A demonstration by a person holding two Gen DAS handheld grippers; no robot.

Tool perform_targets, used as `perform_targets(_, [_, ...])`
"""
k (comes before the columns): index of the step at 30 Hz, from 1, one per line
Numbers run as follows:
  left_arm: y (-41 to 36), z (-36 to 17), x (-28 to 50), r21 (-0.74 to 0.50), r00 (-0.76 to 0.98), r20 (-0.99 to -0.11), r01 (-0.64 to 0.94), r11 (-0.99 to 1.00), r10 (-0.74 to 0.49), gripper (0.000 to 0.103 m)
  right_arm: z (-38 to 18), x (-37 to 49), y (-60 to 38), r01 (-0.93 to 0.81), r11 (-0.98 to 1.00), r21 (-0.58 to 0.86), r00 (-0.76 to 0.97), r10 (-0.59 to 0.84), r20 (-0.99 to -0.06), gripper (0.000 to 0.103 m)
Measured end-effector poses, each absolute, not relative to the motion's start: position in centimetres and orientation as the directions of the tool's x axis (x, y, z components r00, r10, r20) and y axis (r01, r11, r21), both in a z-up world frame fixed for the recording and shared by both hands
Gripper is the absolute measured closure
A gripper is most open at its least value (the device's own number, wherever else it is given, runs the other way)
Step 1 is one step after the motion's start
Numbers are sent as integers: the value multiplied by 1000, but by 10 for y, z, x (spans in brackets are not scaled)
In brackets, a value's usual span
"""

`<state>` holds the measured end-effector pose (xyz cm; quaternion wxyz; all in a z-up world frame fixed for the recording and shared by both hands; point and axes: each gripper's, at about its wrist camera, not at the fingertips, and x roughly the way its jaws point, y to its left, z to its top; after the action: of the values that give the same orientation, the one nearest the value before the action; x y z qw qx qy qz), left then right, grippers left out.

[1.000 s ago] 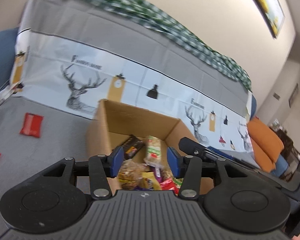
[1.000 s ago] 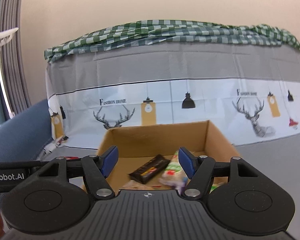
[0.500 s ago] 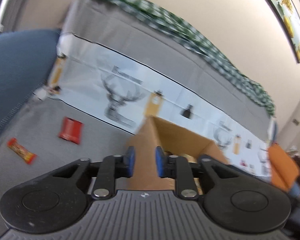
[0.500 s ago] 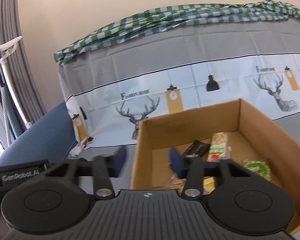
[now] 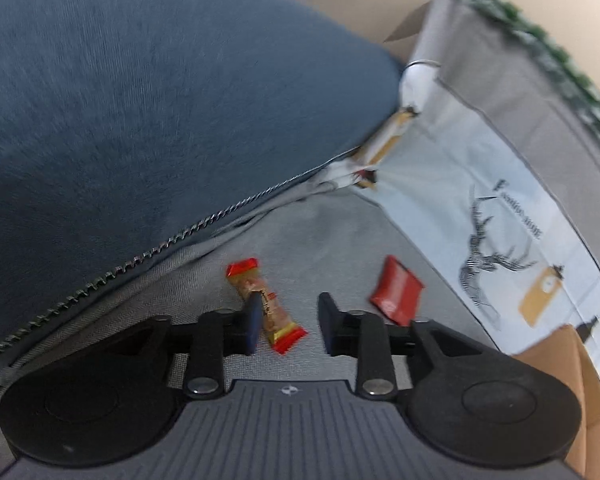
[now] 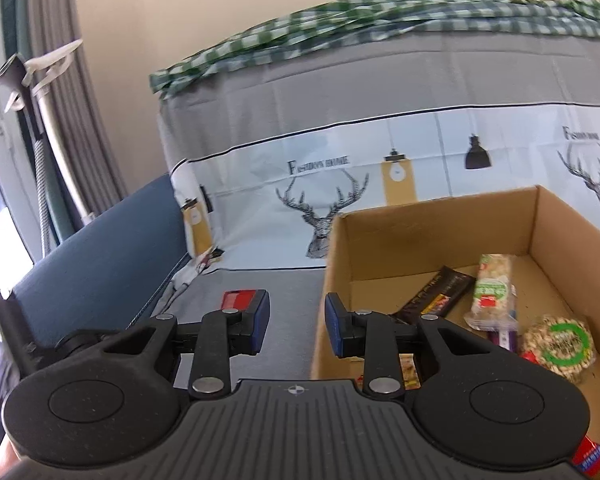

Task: Organize snacks
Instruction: 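Grasp the red rectangular packet with the right tool while the left tool grasps the small red-gold candy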

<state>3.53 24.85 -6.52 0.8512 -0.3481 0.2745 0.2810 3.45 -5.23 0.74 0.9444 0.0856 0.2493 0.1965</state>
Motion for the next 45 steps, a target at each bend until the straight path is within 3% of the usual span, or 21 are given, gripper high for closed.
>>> perform_targets(5, [251, -78, 56, -372, 627, -724, -707, 601, 289, 66, 5, 33, -47, -375, 901, 220, 798, 434, -419, 65])
perform_targets(6, [250, -79, 60, -349, 612, -732, -715, 606, 300, 74, 4, 33, -46, -382, 901, 206, 799, 434, -417, 63])
perform_targets(8, [250, -80, 58, -331, 605, -731, -720, 610, 317, 78, 5, 34, -45, -389, 900, 198, 794, 436, -423, 62])
perform_targets(11, [250, -80, 58, -327, 602, -735, -718, 614, 312, 84, 9, 38, -41, -409, 896, 170, 786, 441, -434, 53])
perform_targets(20, [261, -80, 51, -388, 614, -743, -721, 575, 268, 86, 40, 94, 25, -450, 870, 201, 701, 484, -524, 53])
perform_targets(26, [267, -86, 46, -415, 618, -748, -719, 557, 240, 86, 18, 149, 100, -450, 859, 243, 594, 492, -636, 52])
perform_targets(28, [269, -87, 45, -424, 623, -747, -715, 556, 231, 86, 3, 163, 122, -423, 879, 221, 590, 452, -668, 42])
perform_targets(36, [276, -88, 42, -448, 625, -758, -707, 548, 187, 86, -68, 220, 182, -390, 916, 93, 563, 317, -763, 25])
perform_targets(42, [280, -89, 43, -456, 628, -760, -699, 551, 167, 86, -104, 240, 197, -395, 917, 51, 507, 264, -821, 27])
perform_targets(44, [281, -88, 44, -457, 628, -761, -697, 553, 162, 86, -105, 235, 197, -417, 908, 33, 531, 273, -802, 43])
perform_targets(45, [281, -88, 44, -457, 628, -761, -695, 555, 160, 86, -104, 233, 196, -430, 902, 34, 536, 286, -795, 57])
